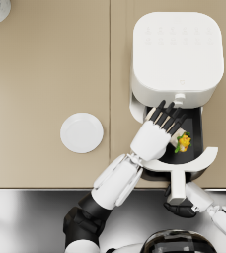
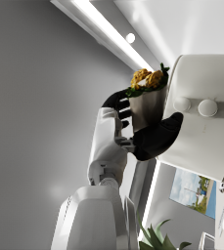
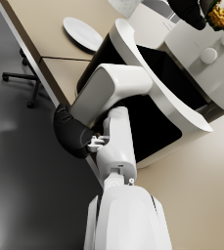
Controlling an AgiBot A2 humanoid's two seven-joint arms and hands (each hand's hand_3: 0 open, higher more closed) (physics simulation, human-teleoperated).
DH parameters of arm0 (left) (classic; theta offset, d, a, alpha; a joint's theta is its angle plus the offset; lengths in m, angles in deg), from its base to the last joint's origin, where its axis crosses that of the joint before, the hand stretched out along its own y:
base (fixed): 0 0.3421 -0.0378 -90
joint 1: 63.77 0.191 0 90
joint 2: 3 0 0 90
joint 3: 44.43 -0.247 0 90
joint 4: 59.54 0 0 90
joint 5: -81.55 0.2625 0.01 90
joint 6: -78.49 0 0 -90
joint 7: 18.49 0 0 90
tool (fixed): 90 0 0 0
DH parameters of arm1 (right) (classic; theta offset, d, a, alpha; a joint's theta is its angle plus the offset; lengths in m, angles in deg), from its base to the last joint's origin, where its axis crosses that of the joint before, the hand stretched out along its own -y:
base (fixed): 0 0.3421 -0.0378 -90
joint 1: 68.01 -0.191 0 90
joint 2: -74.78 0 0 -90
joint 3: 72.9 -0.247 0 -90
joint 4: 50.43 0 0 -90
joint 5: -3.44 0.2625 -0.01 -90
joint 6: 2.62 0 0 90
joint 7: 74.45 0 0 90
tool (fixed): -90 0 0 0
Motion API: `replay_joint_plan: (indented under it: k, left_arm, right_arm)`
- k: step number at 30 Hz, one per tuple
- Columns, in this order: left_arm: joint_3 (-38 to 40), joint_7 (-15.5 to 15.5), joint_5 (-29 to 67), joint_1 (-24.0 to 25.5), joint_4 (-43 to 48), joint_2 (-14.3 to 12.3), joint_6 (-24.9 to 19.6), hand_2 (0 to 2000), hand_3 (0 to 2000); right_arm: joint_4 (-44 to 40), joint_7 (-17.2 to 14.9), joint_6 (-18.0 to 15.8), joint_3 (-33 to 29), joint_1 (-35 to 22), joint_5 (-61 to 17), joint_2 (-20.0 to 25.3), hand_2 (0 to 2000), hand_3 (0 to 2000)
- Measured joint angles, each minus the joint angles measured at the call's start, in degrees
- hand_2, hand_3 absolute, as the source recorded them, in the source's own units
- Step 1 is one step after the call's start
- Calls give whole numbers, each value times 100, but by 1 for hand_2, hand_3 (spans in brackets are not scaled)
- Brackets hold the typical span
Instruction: Pick up the chicken rolls and place it into the air fryer
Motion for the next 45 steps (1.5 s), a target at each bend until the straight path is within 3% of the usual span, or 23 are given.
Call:
replay_joint_plan:
  k: [2, 3, 12, 21, 30, 45]
  left_arm:
    - [75, -3, 0, 87, -44, 32, -2, 0, 40]
    - [153, -5, 0, 154, -38, 66, 1, 0, 0]
    - [1890, -11, 2, 1113, 494, 561, 161, 0, 0]
    - [3293, -11, -1, 1867, 1048, 717, 170, 0, 0]
    - [3813, -11, -1, 1967, 1048, 731, 171, 0, 0]
    - [4013, -11, -2, 2041, 1194, 752, 171, 0, 0]
  right_arm:
    - [-2, 9, -2, 10, -1, 1, -6, 2000, 2000]
    - [-3, 12, -4, 13, -4, 1, -7, 2000, 2000]
    - [-131, -15, -45, 36, -137, -1, 58, 2000, 2000]
    - [-1024, -18, -293, 122, -903, -7, 542, 2000, 2000]
    - [-2292, -54, -690, 195, -1855, -18, 1209, 2000, 2000]
    - [-3860, -72, -835, 315, -2821, -22, 1977, 2000, 2000]
